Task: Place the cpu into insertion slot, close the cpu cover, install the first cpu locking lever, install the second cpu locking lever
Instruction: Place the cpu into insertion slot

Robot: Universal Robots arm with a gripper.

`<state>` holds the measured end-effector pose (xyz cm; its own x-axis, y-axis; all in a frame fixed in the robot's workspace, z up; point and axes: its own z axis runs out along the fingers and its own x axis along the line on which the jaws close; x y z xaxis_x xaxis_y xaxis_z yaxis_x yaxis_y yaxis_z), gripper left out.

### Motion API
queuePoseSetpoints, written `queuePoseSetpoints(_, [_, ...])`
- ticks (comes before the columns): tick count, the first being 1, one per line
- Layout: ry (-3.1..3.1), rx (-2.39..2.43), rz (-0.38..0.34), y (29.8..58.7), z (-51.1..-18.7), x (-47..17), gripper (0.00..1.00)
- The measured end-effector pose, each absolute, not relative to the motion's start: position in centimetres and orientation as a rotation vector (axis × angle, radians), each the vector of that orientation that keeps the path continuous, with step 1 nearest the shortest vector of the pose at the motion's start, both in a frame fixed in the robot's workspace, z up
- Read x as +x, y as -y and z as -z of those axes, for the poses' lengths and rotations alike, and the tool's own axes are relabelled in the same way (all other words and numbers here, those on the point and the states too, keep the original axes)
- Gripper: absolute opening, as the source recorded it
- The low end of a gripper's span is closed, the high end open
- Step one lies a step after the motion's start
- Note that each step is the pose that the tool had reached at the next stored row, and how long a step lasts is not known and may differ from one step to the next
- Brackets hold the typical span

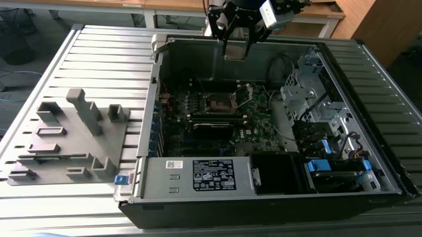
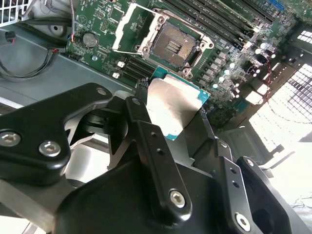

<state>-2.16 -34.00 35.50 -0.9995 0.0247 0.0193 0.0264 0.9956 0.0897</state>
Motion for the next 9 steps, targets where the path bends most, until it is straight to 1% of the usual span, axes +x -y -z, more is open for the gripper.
queuePoseSetpoints(9, [3.120, -0.040, 0.141, 34.00, -35.41, -2.18, 0.54])
